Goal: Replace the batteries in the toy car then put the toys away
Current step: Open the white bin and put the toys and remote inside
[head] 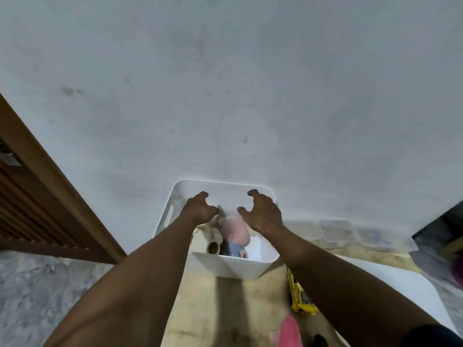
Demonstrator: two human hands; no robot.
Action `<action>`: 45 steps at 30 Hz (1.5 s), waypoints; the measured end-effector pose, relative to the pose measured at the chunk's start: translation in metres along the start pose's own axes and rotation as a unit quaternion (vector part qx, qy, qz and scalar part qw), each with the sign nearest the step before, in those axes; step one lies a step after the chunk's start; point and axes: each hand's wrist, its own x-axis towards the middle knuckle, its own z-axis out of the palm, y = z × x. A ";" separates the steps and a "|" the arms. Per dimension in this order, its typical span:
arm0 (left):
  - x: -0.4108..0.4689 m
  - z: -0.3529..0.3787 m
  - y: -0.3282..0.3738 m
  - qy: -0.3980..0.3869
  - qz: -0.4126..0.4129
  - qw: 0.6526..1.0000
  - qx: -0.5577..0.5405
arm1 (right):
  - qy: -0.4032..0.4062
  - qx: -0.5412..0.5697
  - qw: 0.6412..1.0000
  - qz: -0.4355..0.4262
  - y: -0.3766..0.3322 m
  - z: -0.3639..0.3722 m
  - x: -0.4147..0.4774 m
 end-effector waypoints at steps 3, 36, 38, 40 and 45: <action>-0.022 0.004 0.007 0.016 0.024 0.999 -0.017 | 0.060 0.028 0.998 -0.010 0.002 -0.016 -0.026; -0.212 0.237 -0.024 -0.095 0.043 0.993 -0.057 | -0.019 0.112 0.988 0.108 0.219 0.026 -0.245; -0.211 0.211 -0.020 -0.081 0.055 0.993 -0.070 | 0.006 0.116 0.989 0.095 0.204 0.008 -0.234; -0.208 0.179 -0.015 -0.061 0.079 0.991 -0.085 | 0.046 0.117 0.989 0.071 0.184 -0.011 -0.222; -0.194 0.091 -0.003 0.004 0.156 0.981 -0.117 | 0.147 0.157 0.976 -0.014 0.117 -0.049 -0.181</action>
